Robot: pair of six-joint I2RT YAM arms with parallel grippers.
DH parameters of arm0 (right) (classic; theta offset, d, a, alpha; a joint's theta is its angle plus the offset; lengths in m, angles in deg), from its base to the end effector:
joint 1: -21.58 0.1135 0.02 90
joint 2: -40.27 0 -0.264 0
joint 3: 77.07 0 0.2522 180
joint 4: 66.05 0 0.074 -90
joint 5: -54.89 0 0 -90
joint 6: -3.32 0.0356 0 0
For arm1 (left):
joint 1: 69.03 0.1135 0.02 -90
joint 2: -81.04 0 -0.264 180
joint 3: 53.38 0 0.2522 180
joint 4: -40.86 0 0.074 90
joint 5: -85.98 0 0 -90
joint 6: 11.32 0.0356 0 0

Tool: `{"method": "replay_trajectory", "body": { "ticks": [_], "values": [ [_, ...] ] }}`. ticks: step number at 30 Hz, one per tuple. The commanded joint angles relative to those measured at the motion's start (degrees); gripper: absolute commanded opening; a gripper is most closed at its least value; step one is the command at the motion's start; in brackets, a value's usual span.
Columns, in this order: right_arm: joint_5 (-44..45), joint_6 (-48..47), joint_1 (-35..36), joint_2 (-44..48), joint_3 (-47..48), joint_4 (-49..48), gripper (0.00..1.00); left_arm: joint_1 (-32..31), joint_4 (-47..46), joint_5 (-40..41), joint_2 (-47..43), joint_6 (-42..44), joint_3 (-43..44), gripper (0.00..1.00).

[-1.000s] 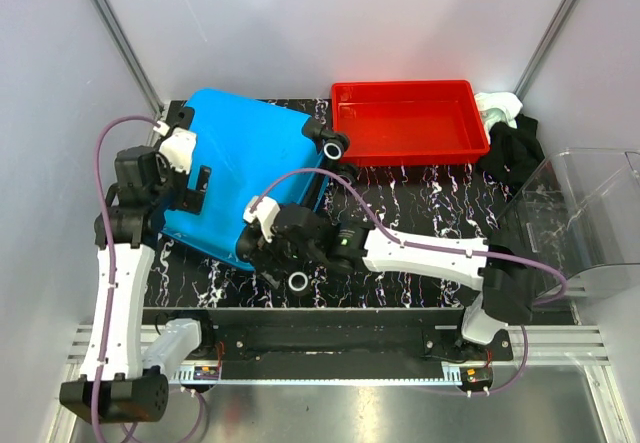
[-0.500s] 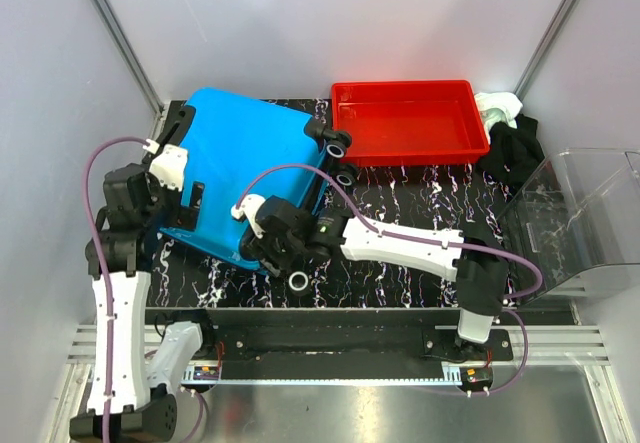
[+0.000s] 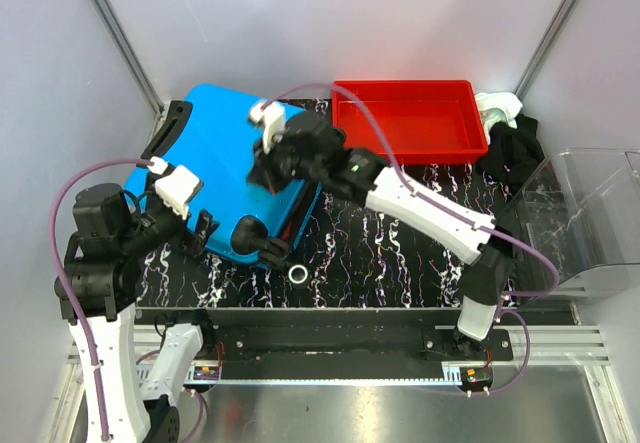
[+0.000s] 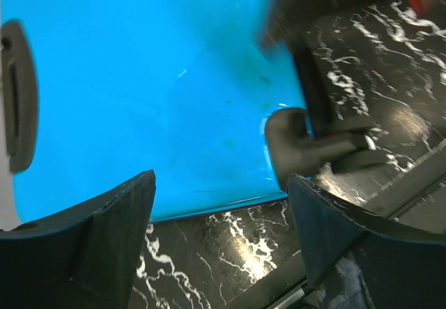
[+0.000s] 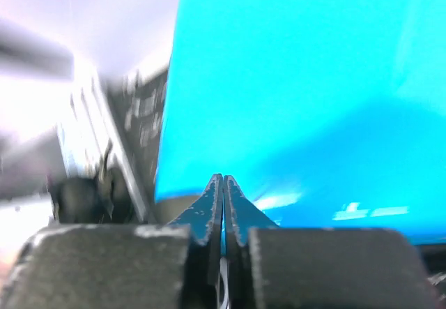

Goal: Open, take out, and arrange the luggage

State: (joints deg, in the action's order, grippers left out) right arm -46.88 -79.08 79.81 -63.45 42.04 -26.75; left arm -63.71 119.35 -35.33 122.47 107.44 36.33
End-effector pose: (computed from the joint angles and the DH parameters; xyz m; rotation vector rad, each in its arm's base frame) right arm 0.2177 0.3654 0.3928 -1.0257 1.8389 0.9245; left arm 0.0815 -0.0110 0.4239 0.7200 1.8882 -0.1984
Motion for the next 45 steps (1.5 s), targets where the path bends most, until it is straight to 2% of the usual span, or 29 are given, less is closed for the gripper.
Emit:
{"method": "replay_trajectory", "body": {
  "ticks": [1,5,7,8,9,11,12,14,15,17,20,22,27,31,34,38,39,42,45],
  "values": [
    [-0.71,3.13,-4.18,3.18,4.52,-11.22,0.00,0.22,3.30,-8.77,1.02,4.20,0.09,0.82],
    [1.57,-0.03,-4.45,4.57,2.60,-9.19,0.00,0.30,6.02,-6.40,1.72,10.42,-2.46,0.82],
    [1.93,-0.82,-4.45,5.72,-1.26,-8.76,0.03,0.22,3.05,-0.20,0.50,9.84,-6.39,0.82],
    [1.06,-1.61,-4.36,6.77,-2.50,-8.49,0.10,0.30,1.12,2.19,0.06,5.74,-7.20,0.83],
    [0.44,-1.71,-4.36,7.13,-4.77,-8.05,0.31,0.22,-1.77,4.22,0.05,3.87,-7.82,0.85],
    [1.30,-3.28,-3.14,8.27,-6.89,-7.53,0.48,0.30,-4.60,8.44,-0.03,-1.91,-8.35,0.87],
    [3.05,-4.25,-2.09,8.36,-8.12,-6.04,0.62,0.22,-7.14,9.50,0.05,-3.42,-8.53,0.88],
    [6.91,-7.40,1.33,7.84,-8.40,-3.58,0.73,0.30,-9.52,13.89,0.05,-7.20,-9.05,0.89],
    [7.81,-7.33,2.40,7.57,-8.14,-1.22,0.87,0.30,-11.71,15.91,0.14,-8.09,-9.23,0.90],
    [8.86,-10.40,5.11,6.35,-7.78,0.91,0.96,0.39,-14.18,23.90,0.14,-10.02,-9.93,0.92],
    [11.49,-10.67,6.62,4.33,-6.82,4.42,1.00,0.65,-19.37,33.13,1.28,-9.95,-10.81,0.95],
    [13.16,-10.32,7.24,3.18,-6.03,6.27,1.00,1.00,-22.27,37.01,4.52,-9.77,-11.25,0.95],
    [15.20,-8.56,7.94,-0.60,-4.53,10.31,1.00,2.32,-27.62,40.09,13.31,-10.03,-10.20,0.95],
    [12.40,-8.04,8.03,-3.06,-4.35,10.23,1.00,2.50,-30.71,42.64,20.52,-11.08,-8.10,0.94],
    [11.94,-8.38,8.12,-4.73,-3.83,9.44,0.96,2.94,-33.26,44.93,27.45,-12.66,-7.04,0.86],
    [9.48,-8.91,8.21,-5.88,-3.74,9.00,0.72,3.55,-36.16,46.96,32.30,-13.99,-4.23,0.81],
    [9.57,-9.09,8.12,-5.79,-4.09,8.74,0.52,3.64,-36.16,46.08,33.01,-14.16,-3.44,0.81],
    [11.41,-10.58,8.03,-4.30,-6.54,6.81,0.24,3.64,-35.55,43.02,34.77,-14.43,-1.33,0.80],
    [12.99,-12.60,7.94,-2.02,-9.18,4.70,0.10,3.73,-35.20,40.99,34.68,-14.51,-0.89,0.81]
  ]
}}
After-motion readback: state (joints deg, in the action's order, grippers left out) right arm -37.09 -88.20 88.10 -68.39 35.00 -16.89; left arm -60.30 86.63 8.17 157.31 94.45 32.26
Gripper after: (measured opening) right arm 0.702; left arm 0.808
